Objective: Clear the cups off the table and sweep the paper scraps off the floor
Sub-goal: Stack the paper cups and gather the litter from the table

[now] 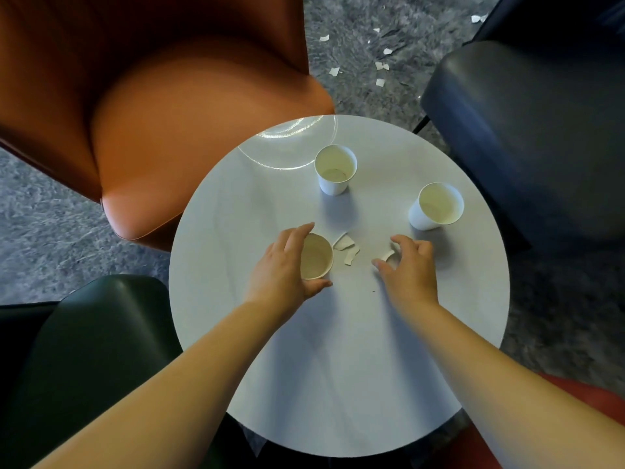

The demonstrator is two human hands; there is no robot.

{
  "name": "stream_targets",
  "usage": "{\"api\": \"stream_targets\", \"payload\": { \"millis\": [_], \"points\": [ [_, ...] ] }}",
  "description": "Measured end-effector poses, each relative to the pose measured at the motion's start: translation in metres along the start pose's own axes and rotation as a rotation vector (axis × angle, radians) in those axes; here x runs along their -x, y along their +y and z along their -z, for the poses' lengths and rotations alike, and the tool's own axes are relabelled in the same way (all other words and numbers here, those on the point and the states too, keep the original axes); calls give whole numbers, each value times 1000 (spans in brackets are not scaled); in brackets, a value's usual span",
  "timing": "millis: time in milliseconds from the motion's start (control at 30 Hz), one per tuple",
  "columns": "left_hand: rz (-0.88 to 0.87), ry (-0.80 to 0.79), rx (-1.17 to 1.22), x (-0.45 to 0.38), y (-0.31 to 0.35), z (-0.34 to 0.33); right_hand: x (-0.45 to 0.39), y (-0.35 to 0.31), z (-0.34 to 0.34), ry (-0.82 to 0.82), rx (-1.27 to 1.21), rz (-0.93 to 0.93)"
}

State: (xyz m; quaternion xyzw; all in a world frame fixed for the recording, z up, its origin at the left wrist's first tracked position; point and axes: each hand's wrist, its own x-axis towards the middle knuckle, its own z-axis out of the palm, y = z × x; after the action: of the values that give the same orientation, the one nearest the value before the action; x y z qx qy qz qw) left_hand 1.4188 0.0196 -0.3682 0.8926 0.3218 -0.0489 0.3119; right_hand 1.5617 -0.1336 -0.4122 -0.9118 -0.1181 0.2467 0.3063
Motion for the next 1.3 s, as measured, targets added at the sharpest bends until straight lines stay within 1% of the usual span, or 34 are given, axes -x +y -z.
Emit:
{"api": "stream_targets", "payload": {
  "millis": [100, 200, 267, 333, 433, 533, 600, 667, 700, 733, 800, 867, 900, 933, 1100, 1133, 1200, 1233, 1300],
  "points": [
    [27, 19, 39, 3, -2, -4, -4, 2, 0, -21, -26, 3],
    [22, 34, 69, 5, -4, -6, -4, 4, 4, -55, 13, 29],
    [19, 32, 87, 7, -5, -6, -2, 1, 8, -66, -20, 34],
    [31, 20, 91, 8, -6, -5, 5, -12, 13, -61, -139, 88],
    [72, 10, 133, 9, -6, -5, 28, -47, 19, -68, -392, 183],
    [89, 4, 163, 11, -6, -6, 45, -75, 14, -159, -584, 197],
    [96, 15, 167, 11, -7, -8, 50, -82, 9, -258, -599, 183],
    [95, 35, 167, 11, -8, -9, 52, -78, 6, -350, -574, 167],
    [91, 39, 167, 11, -9, -9, 53, -74, 6, -363, -560, 169],
    [85, 40, 166, 11, -9, -9, 52, -68, 6, -345, -546, 170],
    [77, 39, 165, 12, -12, -8, 48, -58, 7, -252, -511, 160],
    [75, 46, 164, 13, -14, -7, 36, -48, 4, -141, -381, 151],
    [73, 48, 164, 13, -16, -7, 28, -44, 1, -111, -285, 154],
    [69, 50, 165, 14, -17, -7, 20, -39, -4, -111, -195, 161],
    [52, 61, 169, 14, -22, -6, -17, -36, -27, -245, 148, 251],
    [53, 62, 172, 14, -23, -5, -22, -36, -30, -252, 204, 276],
    [51, 65, 175, 14, -24, -5, -27, -36, -33, -242, 213, 322],
    [50, 67, 177, 14, -24, -5, -28, -36, -32, -235, 177, 323],
    [53, 67, 180, 15, -25, -5, -31, -33, -32, -237, 203, 335]
  ]
}}
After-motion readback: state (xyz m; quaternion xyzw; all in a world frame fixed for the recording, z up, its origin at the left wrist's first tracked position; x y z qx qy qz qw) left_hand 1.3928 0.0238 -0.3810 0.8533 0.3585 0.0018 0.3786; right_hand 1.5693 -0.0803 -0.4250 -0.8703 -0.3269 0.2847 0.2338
